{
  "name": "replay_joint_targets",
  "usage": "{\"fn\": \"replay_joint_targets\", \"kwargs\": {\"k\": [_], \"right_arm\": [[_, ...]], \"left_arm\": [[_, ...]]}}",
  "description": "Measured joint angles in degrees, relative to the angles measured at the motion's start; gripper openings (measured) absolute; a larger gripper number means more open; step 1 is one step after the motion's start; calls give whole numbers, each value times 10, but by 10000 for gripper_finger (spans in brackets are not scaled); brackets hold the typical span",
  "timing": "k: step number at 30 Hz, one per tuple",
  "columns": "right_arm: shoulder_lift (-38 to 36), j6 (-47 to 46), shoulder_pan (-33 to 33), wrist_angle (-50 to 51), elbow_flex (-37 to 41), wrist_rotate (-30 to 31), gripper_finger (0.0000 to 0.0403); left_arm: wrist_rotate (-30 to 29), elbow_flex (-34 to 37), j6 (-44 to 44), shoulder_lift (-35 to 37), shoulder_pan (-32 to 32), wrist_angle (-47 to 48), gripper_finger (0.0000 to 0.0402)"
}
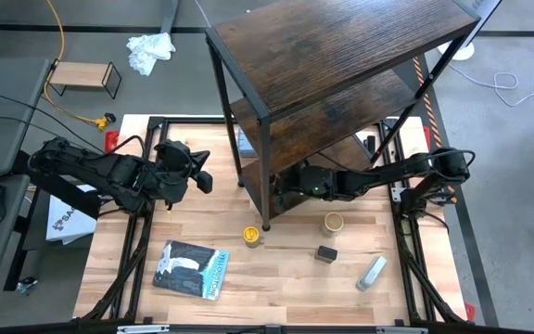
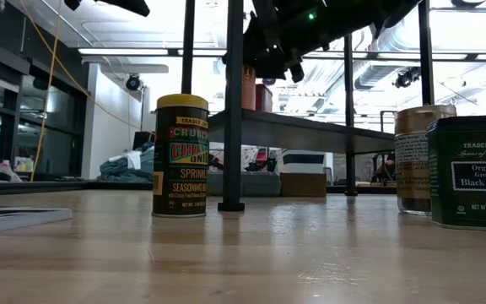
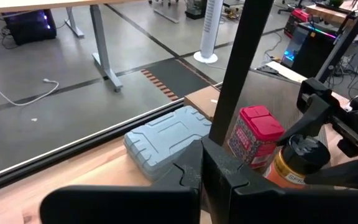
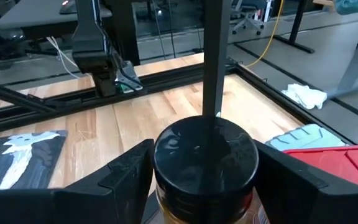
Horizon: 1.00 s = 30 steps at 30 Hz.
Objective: Shelf spices
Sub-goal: Remove the orange seasoning bottle from the shelf
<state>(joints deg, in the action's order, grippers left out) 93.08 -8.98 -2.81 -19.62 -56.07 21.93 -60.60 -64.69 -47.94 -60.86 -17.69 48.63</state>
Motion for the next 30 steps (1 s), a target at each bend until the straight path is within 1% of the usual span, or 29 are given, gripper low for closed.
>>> {"fn": "replay_joint_targets", "kwargs": {"k": [2, 4, 6, 7, 10, 12, 14, 16, 19, 21, 23, 27, 30], "right_arm": [[-2, -1, 0, -1, 0, 8, 237], [-13, 1, -3, 2, -1, 18, 212], [-31, 5, -5, 28, -9, 18, 188], [-40, 10, -7, 48, -14, 19, 189], [-77, 25, -8, 133, -24, 24, 189], [-117, 28, -13, 204, -28, 25, 189], [-168, 11, -24, 275, -32, 30, 189], [-220, -27, -45, 361, -33, 31, 189], [-293, -129, -101, 502, -33, 38, 189], [-332, -214, -154, 592, -33, 50, 189], [-351, -313, -218, 683, -33, 66, 189], [-338, -519, -349, 820, -31, 119, 189], [-297, -644, -424, 884, -31, 162, 189]], "left_arm": [[0, 0, 0, 0, 0, 0, 0], [0, 0, 0, 0, 0, 0, 0], [0, 0, 6, 0, 0, 1, 0], [1, 0, 10, 0, 0, 1, 0], [1, 0, 21, 0, 0, 2, 0], [1, 0, 26, 0, 0, 2, 0], [1, 0, 31, 0, 0, 3, 0], [1, 0, 31, 0, 0, 8, 0], [1, 0, 30, 0, 0, 13, 0], [2, 0, 31, 0, 0, 13, 0], [4, 0, 31, 0, 0, 13, 0], [4, 0, 31, 0, 0, 14, 0], [5, 0, 31, 0, 0, 16, 0]]}}
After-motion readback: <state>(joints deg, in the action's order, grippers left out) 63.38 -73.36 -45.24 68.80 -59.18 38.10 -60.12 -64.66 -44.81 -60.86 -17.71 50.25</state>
